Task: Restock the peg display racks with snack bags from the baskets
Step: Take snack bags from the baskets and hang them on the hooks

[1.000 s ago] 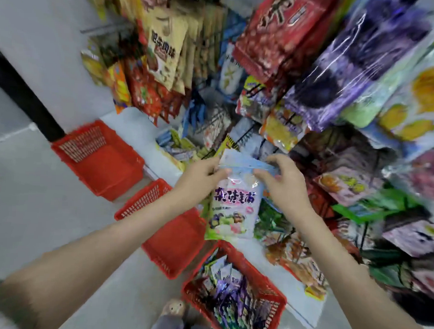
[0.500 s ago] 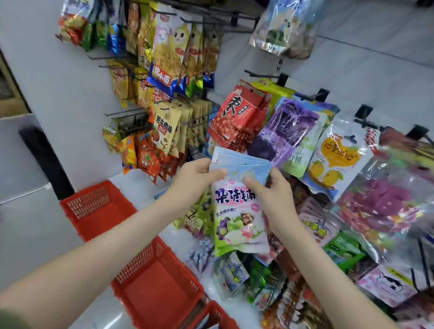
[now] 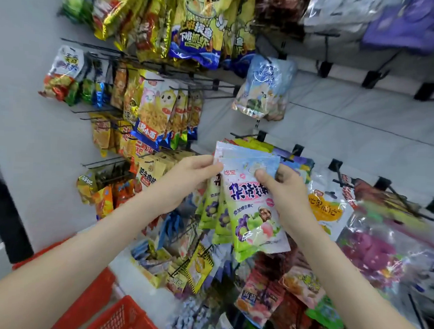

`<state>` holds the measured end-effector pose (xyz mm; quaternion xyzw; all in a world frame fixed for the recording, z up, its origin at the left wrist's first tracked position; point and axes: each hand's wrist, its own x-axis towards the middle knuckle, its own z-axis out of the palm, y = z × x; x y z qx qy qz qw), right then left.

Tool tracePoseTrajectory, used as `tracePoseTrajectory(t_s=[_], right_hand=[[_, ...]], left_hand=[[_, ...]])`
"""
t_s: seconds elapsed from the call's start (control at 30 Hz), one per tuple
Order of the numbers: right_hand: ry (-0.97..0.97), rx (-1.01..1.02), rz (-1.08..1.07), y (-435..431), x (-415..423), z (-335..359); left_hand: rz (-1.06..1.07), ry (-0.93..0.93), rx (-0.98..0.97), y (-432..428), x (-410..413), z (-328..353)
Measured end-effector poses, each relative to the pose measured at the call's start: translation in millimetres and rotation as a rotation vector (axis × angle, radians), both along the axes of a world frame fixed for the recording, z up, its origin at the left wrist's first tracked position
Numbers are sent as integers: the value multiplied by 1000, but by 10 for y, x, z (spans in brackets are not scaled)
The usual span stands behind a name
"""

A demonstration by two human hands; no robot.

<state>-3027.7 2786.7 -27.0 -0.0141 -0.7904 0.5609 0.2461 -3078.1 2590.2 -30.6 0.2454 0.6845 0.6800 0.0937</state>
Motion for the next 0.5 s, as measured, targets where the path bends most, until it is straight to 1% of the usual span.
tracePoseTrajectory(t_s=[0.1,0.23,0.3,0.4,0.43,0.5], right_hand=[[61,65,-52,-35,-216,239],[117,72,-100,-81,-458,525],[137,49,-130,-76,-558,637],[186,4,-165,-40,-651,787],[197,-4,-178,-14,-665,828],[212,-2,-221,73,-677,890]], left_hand=[[22,104,12,-15,-247,281],[-26,195,51,-26,-566,553],[-66,265,29,-29,-694,670],[-89,408,-76,17,-850,799],[-82,436,-85,59,-878,827],[-75,418,-16,174,-910,875]])
